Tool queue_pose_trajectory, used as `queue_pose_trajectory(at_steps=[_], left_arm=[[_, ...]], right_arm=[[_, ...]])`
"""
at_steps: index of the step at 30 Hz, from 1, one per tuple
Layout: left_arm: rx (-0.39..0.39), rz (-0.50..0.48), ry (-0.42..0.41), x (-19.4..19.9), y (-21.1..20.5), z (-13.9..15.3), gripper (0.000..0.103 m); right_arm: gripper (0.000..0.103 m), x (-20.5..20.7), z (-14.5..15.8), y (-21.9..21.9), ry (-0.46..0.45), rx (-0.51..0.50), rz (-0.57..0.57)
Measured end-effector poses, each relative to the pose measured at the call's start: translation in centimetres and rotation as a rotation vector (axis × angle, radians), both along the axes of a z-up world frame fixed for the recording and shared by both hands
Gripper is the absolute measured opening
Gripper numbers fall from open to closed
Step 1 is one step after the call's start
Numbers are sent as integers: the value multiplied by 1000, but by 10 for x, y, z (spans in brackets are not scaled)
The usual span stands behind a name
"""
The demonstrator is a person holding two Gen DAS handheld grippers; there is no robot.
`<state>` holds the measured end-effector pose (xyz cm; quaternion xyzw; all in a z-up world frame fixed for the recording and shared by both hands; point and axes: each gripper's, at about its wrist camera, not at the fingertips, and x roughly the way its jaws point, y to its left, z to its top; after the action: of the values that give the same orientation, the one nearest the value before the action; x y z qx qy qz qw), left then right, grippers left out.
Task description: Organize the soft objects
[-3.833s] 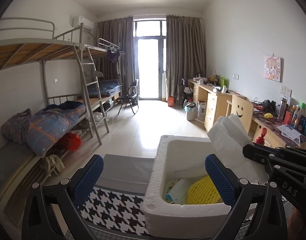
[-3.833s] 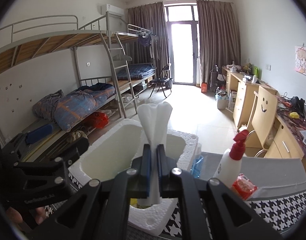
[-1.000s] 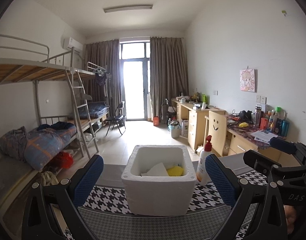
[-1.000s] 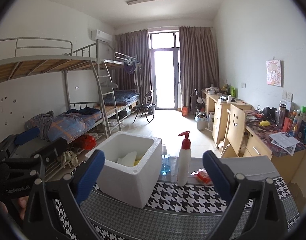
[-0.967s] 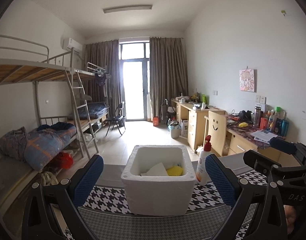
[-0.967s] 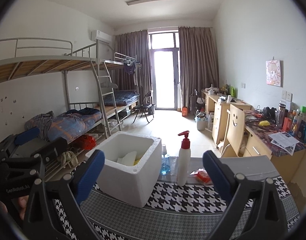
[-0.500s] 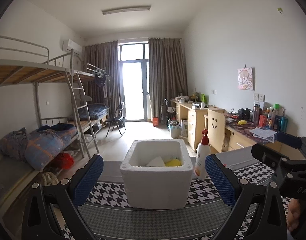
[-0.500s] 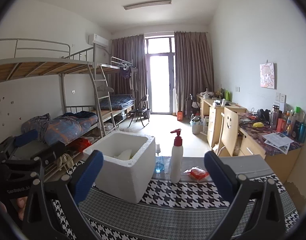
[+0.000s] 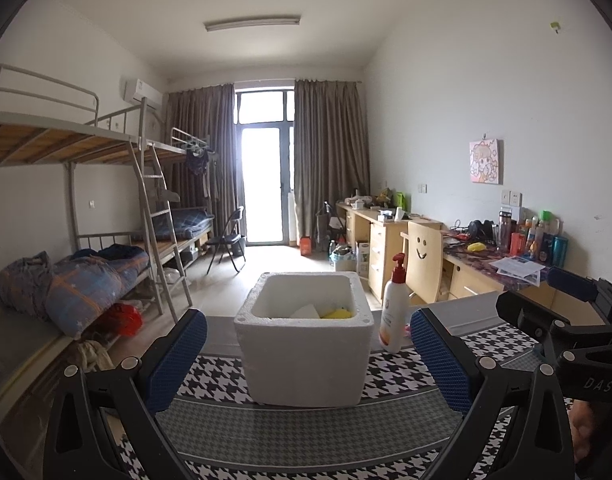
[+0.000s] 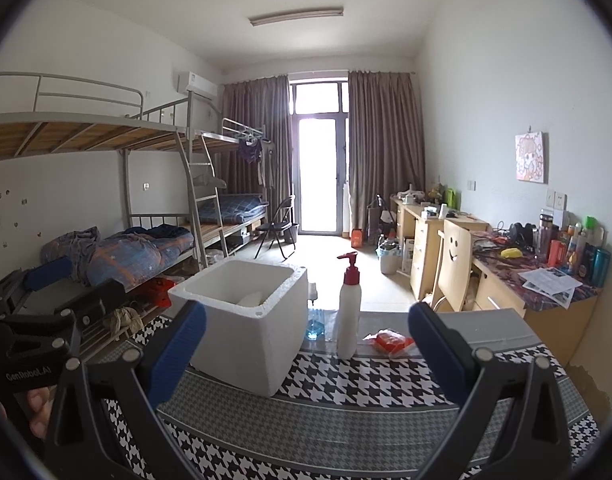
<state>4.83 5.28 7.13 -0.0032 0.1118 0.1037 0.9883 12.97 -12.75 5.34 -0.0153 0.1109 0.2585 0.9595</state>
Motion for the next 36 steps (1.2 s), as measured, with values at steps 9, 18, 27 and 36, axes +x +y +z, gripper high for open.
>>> queue_pose_trajectory(at_steps=[9, 18, 27, 36], left_arm=[[4, 4, -10, -5, -10, -12, 102], [-26, -3, -22, -17, -12, -27, 102], [-27, -5, -31, -26, -16, -36, 102], [-15, -23, -26, -29, -19, -43, 102]], right_arm=[[102, -2, -10, -10, 11, 28, -10], [102, -17, -21, -18, -17, 15, 14], [102, -28, -34, -20, -25, 28, 14], [102, -31, -45, -26, -15, 45, -20]])
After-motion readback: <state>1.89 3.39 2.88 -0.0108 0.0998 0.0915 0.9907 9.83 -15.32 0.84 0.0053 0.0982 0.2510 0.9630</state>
